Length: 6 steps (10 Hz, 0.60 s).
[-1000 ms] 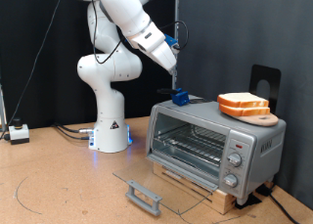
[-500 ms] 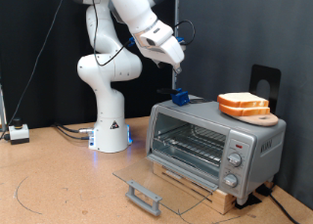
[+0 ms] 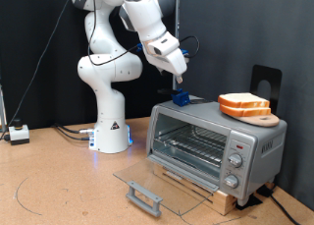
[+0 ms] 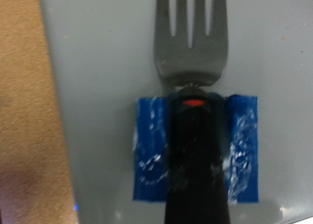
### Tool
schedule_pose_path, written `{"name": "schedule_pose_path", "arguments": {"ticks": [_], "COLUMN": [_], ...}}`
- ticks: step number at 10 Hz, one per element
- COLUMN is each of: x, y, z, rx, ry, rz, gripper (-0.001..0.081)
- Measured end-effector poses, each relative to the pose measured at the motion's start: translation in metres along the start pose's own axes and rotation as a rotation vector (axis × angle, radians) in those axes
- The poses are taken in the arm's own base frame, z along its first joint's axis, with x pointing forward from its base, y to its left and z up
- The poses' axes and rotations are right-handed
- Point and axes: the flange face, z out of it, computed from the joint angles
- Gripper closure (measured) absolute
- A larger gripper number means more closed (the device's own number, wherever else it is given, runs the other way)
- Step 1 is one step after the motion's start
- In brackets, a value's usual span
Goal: Make a piece of toast with the oven
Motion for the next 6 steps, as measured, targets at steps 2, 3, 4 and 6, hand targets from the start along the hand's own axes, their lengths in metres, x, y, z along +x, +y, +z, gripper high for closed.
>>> {"name": "schedule_pose_path", "arguments": {"ticks": [2, 3, 4, 6], "x": [0.0079, 0.0108, 0.0122, 0.012], "y": [-0.0027, -0.0029, -0.0032, -0.0048], "z": [0.0022, 0.0, -0.0022, -0.0044], "rx": [-0.059, -0.063, -0.062, -0.044], "ry": [0.077, 0.102, 0.111, 0.104], "rz": [0.021, 0.028, 0.029, 0.022], "gripper": [-0.0004, -0.0004, -0.0004, -0.0004]}}
